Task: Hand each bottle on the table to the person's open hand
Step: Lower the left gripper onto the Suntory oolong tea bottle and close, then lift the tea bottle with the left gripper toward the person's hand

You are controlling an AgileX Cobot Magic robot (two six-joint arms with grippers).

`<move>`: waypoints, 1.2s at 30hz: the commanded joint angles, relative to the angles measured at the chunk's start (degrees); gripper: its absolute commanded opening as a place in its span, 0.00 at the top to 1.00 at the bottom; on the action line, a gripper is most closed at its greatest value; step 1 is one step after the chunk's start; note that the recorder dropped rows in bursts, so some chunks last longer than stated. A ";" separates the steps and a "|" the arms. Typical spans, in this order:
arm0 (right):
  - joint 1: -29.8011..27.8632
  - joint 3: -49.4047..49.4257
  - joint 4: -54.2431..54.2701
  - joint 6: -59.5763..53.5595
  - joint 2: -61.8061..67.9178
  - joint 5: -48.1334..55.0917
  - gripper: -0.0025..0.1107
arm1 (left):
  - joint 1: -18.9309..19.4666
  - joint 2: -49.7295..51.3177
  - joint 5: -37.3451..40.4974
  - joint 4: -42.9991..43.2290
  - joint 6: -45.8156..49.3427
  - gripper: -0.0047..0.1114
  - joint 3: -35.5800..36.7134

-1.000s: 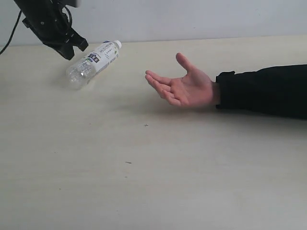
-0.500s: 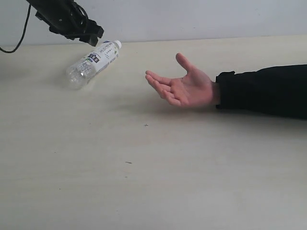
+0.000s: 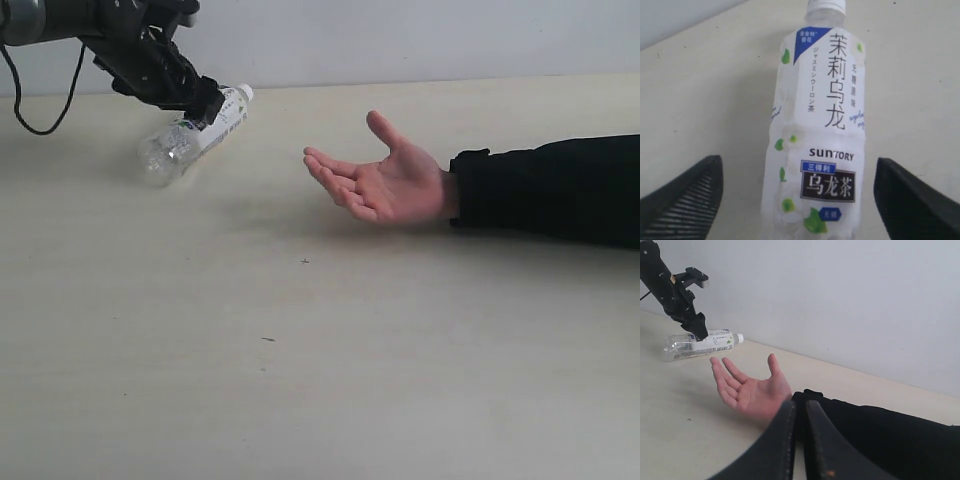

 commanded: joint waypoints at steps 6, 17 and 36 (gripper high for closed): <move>-0.23 -0.39 -0.09 0.00 -0.32 -0.70 0.91 | -0.18 1.95 -0.65 0.38 -0.42 0.28 -1.06; -0.23 -0.39 -0.09 0.00 -0.32 -0.45 0.91 | -0.18 4.32 0.49 0.38 -0.55 0.28 -1.06; -0.23 -0.39 -0.09 0.00 -0.32 -0.45 0.91 | -0.18 -3.35 7.32 -2.28 -1.24 0.96 -1.06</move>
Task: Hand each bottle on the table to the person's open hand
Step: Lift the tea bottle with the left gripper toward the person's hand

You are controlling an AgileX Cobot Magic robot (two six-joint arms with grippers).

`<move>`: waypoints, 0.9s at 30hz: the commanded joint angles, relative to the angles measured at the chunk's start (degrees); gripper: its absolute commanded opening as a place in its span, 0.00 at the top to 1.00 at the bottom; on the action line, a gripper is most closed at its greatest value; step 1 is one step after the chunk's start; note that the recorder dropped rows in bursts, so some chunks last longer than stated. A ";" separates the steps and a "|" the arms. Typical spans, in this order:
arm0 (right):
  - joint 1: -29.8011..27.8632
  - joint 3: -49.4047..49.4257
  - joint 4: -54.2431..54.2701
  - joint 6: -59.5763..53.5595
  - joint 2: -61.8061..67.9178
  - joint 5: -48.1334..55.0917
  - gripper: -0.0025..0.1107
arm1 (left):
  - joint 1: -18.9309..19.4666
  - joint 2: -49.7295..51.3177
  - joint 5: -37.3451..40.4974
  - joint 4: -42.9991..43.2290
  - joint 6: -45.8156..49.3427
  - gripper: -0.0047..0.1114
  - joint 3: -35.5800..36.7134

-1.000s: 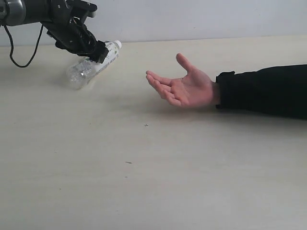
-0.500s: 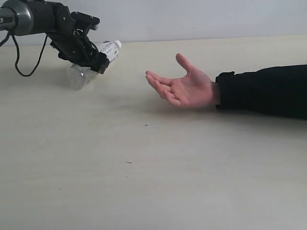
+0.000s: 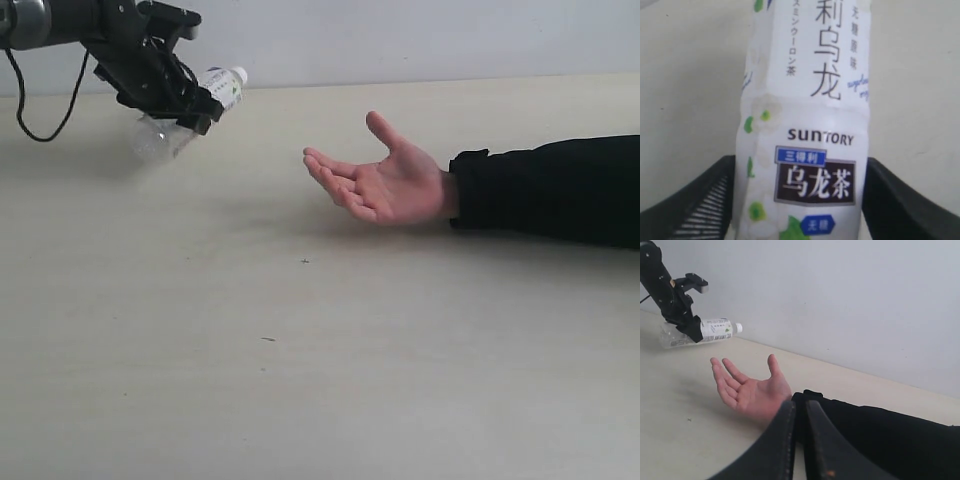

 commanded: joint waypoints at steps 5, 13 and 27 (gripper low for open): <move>-0.23 -0.39 -0.09 0.00 -0.32 -0.45 0.91 | -1.03 -7.64 4.66 -9.89 -1.55 0.96 1.58; -0.23 -0.39 -0.09 0.00 -0.32 -0.45 0.91 | -9.69 -18.38 -15.70 -13.99 -11.80 0.96 20.86; -0.23 -0.39 -0.09 0.00 -0.32 -0.45 0.91 | -38.64 -31.65 -83.63 -38.53 -25.73 0.96 58.24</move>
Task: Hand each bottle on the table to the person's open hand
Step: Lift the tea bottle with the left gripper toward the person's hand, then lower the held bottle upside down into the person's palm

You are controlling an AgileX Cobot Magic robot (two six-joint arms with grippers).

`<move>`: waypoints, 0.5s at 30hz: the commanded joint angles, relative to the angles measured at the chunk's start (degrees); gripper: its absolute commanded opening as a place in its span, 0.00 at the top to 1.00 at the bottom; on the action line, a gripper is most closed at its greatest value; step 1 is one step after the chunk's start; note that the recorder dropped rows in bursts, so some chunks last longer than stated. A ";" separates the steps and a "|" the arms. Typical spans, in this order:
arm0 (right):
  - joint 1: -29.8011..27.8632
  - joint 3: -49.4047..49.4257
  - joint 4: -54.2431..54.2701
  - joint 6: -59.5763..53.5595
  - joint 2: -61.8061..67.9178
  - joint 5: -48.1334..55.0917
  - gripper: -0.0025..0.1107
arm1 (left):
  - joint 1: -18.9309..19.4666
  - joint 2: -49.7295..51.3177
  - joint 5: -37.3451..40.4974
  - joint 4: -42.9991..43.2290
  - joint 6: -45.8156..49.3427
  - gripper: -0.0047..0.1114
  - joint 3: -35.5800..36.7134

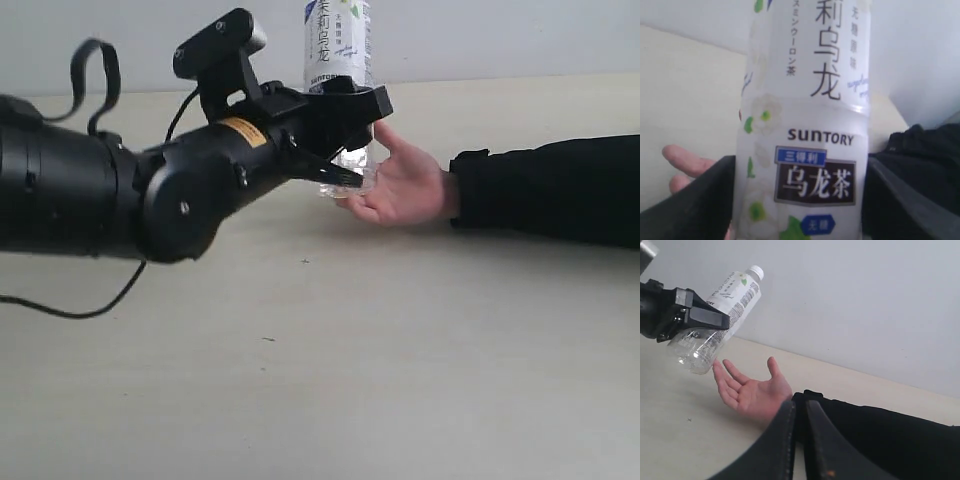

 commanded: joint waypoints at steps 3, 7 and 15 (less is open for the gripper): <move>-0.23 -0.39 -0.09 0.00 -0.32 -0.45 0.91 | -7.84 -0.42 -20.31 -12.33 -0.19 0.96 4.70; -0.23 -0.39 -0.09 0.00 -0.32 -0.45 0.91 | -10.59 -0.42 -22.07 -12.33 -0.40 0.96 4.40; -0.23 -0.39 -0.09 0.00 -0.32 -0.45 0.91 | -11.11 -0.42 -22.91 -12.67 -13.34 0.96 4.46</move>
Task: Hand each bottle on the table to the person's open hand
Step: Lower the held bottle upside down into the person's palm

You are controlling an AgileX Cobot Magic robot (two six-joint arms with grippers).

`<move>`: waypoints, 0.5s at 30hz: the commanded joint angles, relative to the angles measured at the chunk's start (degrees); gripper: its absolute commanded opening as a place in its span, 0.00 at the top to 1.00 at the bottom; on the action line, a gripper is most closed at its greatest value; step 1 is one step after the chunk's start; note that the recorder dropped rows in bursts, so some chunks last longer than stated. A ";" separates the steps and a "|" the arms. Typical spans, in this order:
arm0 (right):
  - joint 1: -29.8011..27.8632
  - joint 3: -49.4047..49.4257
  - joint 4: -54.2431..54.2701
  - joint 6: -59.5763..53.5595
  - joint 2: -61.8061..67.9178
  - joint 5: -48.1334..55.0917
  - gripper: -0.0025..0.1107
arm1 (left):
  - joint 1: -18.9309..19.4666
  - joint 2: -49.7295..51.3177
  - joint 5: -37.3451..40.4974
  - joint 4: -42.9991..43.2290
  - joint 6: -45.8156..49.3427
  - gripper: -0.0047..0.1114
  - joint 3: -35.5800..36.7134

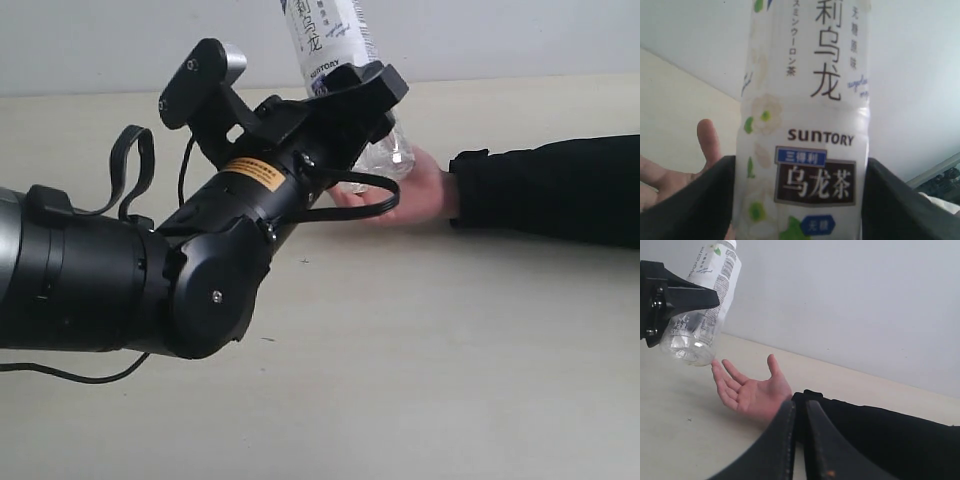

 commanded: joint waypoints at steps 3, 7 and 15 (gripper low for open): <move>-0.23 -0.39 -0.09 0.00 -0.32 -0.45 0.91 | -0.23 -0.42 -1.04 -0.29 -5.55 0.96 0.04; -0.23 -0.39 -0.09 0.00 -0.32 -0.45 0.91 | -0.23 -0.42 -0.15 -0.21 -5.55 0.96 0.04; -0.23 -0.39 -0.09 0.00 -0.32 -0.45 0.91 | -0.44 -0.42 2.35 -0.21 -5.31 0.96 0.04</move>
